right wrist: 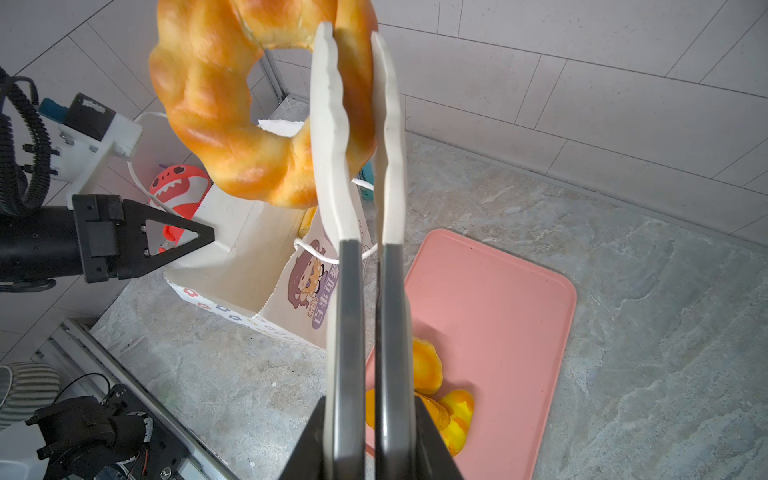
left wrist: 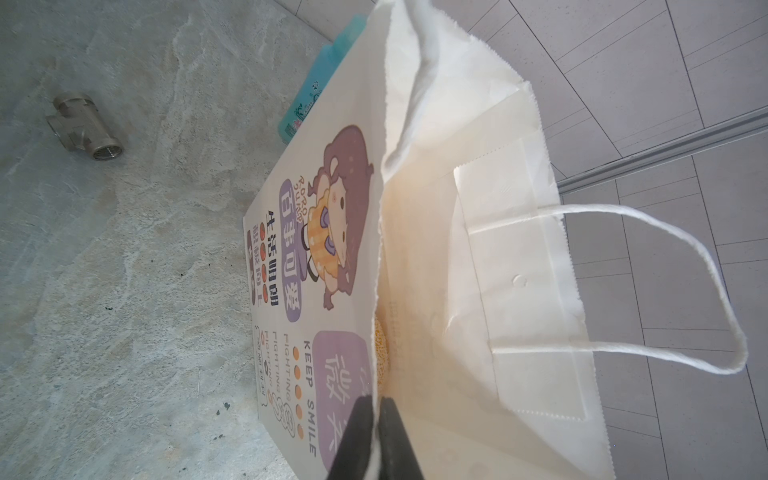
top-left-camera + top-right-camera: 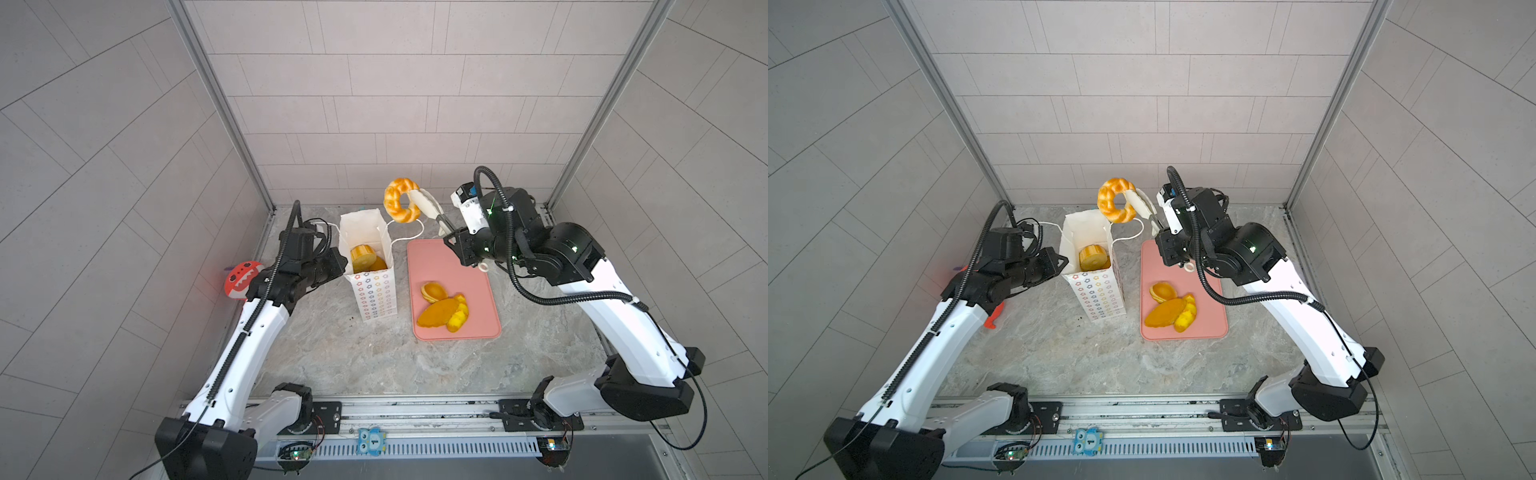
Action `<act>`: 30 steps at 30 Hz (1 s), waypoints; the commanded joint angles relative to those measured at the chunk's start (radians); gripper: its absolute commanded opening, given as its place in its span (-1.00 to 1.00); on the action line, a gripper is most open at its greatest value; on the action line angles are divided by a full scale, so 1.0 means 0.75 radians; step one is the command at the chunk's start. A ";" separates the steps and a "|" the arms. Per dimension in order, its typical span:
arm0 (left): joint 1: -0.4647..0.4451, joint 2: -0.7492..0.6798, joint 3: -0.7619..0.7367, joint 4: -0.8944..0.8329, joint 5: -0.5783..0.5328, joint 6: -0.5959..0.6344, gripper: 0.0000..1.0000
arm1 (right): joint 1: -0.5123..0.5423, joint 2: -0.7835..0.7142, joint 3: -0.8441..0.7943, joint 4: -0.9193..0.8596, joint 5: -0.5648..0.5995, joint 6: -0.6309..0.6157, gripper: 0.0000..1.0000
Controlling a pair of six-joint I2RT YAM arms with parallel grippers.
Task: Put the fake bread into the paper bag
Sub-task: 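Carry the ring donut with the right gripper over the bag opening, then lower the ring donut into the bag and open the right gripper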
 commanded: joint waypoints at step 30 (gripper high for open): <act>-0.005 -0.017 0.046 -0.005 0.003 -0.001 -0.80 | 0.231 0.356 0.312 -0.130 0.303 -0.142 -0.47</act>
